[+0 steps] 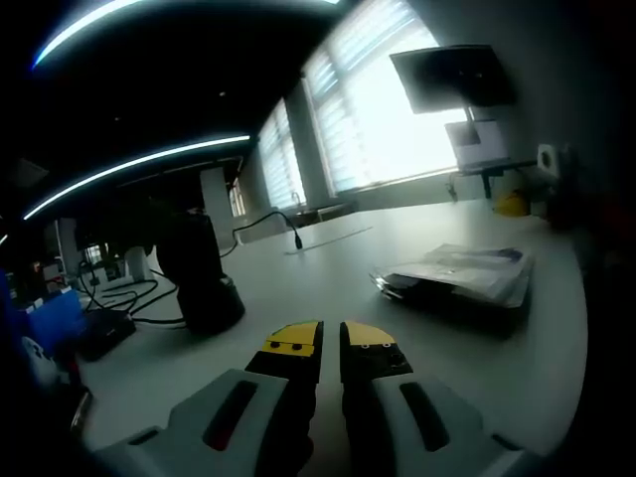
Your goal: Clip sheet goods on table flip sheet goods clip sheet goods scan sheet goods put sheet goods back to table
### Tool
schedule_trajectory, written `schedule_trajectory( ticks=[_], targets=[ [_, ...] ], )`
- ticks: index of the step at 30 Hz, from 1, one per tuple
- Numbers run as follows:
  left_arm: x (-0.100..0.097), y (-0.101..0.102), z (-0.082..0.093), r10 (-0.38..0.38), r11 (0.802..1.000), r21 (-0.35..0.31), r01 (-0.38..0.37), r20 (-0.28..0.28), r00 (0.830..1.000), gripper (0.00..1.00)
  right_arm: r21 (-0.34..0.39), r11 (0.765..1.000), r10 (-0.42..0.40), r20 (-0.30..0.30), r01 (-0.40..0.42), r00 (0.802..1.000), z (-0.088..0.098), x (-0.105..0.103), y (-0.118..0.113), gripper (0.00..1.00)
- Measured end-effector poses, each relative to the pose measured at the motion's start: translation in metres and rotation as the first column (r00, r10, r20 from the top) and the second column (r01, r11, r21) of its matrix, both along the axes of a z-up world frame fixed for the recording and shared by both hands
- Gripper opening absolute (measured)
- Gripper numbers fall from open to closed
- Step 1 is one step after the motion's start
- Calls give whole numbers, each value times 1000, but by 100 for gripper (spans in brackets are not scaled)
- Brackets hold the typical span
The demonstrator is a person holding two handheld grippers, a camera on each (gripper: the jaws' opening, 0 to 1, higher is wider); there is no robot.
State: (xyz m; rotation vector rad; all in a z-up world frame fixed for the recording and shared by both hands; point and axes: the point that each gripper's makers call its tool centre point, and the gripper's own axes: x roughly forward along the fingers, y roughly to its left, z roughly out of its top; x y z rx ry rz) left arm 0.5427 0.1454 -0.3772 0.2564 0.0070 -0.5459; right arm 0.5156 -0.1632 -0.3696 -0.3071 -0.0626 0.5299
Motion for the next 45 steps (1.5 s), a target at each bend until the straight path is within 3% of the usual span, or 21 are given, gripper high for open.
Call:
schedule_trajectory(
  ticks=[25,45],
  targets=[
    [-12,-5,1,2,1000,1,-2,-1,1000,0,-9,1000,-2,-2,2,1000,0,-8,9,0],
    [-6,-5,1,-2,1000,-6,2,0,1000,0,-2,1000,-1,3,1,1000,2,-11,12,0]
  ],
)
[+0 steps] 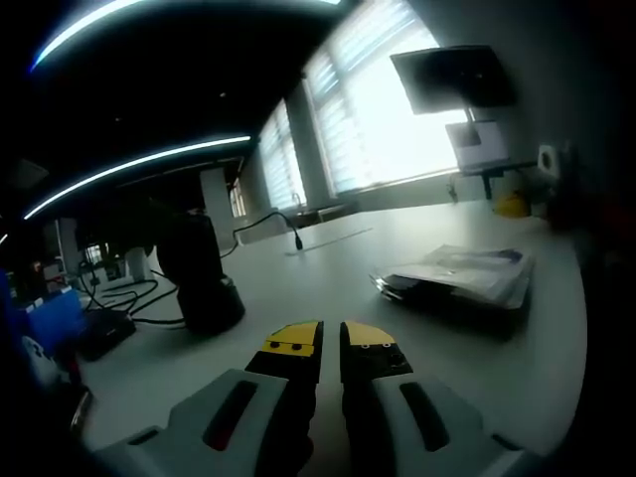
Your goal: Clip sheet goods on table flip sheet goods clip sheet goods scan sheet goods put sheet goods back to table
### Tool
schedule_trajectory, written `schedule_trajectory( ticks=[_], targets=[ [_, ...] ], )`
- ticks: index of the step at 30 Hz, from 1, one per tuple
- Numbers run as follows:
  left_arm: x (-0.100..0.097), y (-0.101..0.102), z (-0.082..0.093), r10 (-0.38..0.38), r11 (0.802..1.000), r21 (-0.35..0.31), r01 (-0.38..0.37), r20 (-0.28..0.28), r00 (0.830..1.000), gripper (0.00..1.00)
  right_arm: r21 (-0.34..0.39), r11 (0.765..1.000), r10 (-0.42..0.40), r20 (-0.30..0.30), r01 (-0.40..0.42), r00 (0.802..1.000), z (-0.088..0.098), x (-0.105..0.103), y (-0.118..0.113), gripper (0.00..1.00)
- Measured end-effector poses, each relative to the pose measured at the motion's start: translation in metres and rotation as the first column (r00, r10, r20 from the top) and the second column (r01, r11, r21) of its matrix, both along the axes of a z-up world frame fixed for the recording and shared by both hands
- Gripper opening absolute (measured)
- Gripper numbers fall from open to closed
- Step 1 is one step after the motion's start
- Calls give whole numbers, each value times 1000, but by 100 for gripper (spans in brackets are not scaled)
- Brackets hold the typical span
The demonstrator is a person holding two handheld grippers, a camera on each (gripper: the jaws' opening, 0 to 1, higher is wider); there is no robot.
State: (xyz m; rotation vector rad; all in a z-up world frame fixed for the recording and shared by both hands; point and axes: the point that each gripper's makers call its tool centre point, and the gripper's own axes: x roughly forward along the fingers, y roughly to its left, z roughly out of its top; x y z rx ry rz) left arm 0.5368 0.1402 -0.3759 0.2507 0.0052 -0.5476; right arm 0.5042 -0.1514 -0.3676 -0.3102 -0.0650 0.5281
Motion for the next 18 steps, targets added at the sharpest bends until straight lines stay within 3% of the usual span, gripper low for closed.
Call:
schedule_trajectory(
  ticks=[18],
  targets=[
    [8,6,-1,-1,1000,-2,1,1,1000,0,-7,1000,-2,1,2,1000,1,-3,3,0]
  ],
)
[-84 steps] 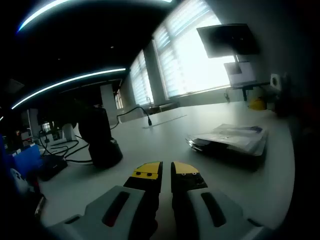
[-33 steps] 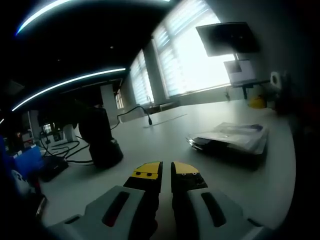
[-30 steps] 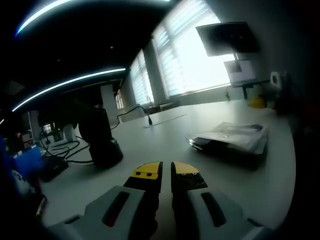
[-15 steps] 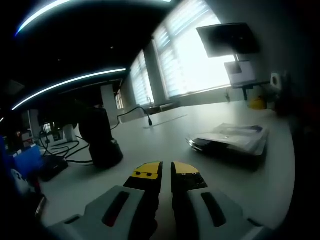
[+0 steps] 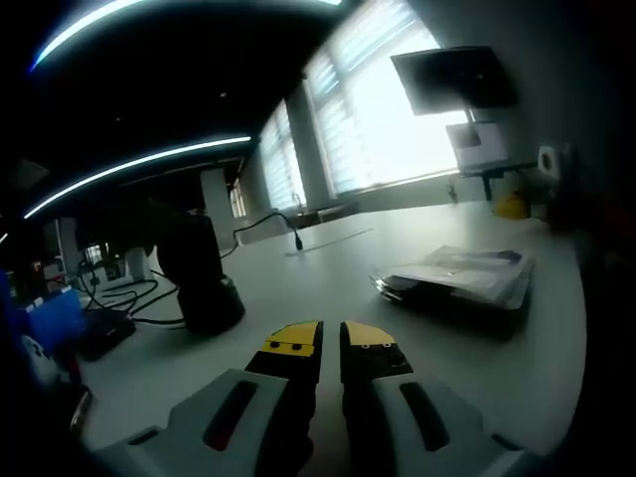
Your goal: Clip sheet goods on table flip sheet goods clip sheet goods scan sheet goods put sheet goods back to table
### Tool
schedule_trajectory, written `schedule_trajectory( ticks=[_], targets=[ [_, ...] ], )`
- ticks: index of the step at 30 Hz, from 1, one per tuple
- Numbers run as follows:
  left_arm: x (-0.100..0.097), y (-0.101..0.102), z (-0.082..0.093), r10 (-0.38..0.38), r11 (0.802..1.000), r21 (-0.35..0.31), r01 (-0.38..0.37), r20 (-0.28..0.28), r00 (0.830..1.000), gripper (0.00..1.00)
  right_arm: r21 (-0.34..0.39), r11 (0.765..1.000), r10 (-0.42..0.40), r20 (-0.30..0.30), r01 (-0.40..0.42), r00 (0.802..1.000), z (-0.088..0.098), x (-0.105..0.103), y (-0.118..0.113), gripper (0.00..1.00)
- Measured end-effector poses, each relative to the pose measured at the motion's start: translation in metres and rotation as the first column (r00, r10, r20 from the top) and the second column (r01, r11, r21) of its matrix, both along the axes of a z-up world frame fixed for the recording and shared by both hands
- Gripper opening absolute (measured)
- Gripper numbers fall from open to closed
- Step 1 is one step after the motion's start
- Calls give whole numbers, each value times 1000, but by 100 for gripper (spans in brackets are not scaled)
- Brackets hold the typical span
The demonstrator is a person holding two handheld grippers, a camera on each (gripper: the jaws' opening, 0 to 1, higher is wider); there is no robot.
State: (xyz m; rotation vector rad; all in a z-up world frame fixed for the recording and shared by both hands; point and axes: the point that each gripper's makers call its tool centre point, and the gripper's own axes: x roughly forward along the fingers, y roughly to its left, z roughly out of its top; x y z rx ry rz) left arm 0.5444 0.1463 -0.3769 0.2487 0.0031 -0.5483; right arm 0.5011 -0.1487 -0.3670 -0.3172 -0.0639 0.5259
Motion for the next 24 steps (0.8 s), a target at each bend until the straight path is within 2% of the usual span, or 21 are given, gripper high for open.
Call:
schedule_trajectory(
  ticks=[12,24],
  targets=[
    [4,4,0,0,1000,0,0,1,1000,0,2,1000,1,3,-1,1000,-1,7,-7,0],
    [-4,-3,1,0,1000,3,0,5,1000,0,6,1000,5,5,-5,1000,-1,12,-12,0]
  ],
)
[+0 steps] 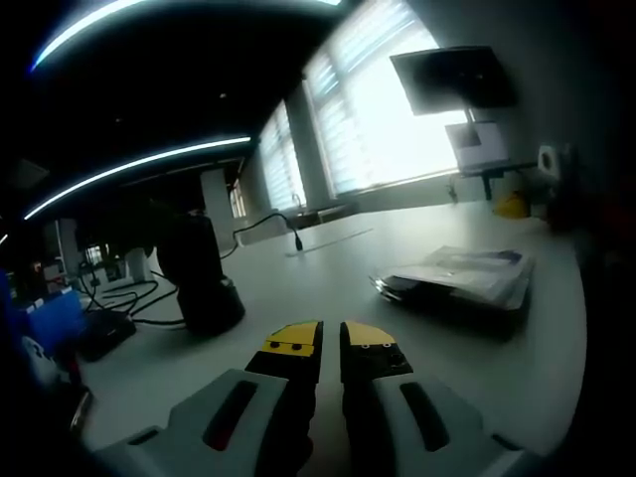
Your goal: Clip sheet goods on table flip sheet goods clip sheet goods scan sheet goods put sheet goods back to table
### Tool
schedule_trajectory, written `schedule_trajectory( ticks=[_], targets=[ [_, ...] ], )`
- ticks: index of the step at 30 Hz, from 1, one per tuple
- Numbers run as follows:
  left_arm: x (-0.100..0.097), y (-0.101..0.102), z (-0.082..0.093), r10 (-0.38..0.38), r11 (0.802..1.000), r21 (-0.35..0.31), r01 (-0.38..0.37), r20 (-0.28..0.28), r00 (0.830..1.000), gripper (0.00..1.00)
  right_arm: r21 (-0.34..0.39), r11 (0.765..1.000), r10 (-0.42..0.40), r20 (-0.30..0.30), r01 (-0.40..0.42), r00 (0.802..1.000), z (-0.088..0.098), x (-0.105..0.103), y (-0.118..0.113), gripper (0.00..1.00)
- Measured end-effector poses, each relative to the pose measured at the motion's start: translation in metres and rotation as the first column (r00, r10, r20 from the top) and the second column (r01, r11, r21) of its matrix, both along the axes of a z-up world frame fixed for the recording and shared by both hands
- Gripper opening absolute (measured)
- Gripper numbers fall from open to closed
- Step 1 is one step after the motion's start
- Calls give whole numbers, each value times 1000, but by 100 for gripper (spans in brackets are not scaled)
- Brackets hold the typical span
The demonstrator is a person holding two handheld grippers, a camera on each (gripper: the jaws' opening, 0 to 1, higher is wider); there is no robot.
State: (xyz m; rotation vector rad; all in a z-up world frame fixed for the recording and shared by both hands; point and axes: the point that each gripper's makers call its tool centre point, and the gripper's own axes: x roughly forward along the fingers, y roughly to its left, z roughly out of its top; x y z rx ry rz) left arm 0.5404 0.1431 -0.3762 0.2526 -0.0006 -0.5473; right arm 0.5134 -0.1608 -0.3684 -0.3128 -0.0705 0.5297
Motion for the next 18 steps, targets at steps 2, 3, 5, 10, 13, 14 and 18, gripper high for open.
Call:
schedule_trajectory(
  ticks=[2,3,5,10,13,14,18],
  targets=[
    [-1,-1,0,0,1000,1,0,1,1000,0,-1,1000,1,1,-1,1000,-1,0,0,0],
    [-1,-1,0,0,1000,1,0,1,1000,0,-1,1000,1,2,-1,1000,-1,1,-1,0],
    [-2,-1,0,0,1000,0,0,1,1000,0,-2,1000,0,2,0,1000,-1,2,-2,0],
    [-3,-2,0,-5,1000,-3,5,-2,1000,0,-5,1000,-1,1,1,1000,-1,6,-6,0],
    [-3,-2,-1,-8,1000,-5,8,-8,1000,0,-5,1000,-3,3,3,1000,-1,7,-7,0],
    [-3,-2,-1,-9,1000,-6,9,-10,1000,0,-4,1000,-2,2,2,1000,-1,7,-7,0],
    [-4,-4,-2,-16,1000,-2,16,-13,1000,0,-9,1000,-3,1,3,1000,-2,7,-7,0]
  ],
)
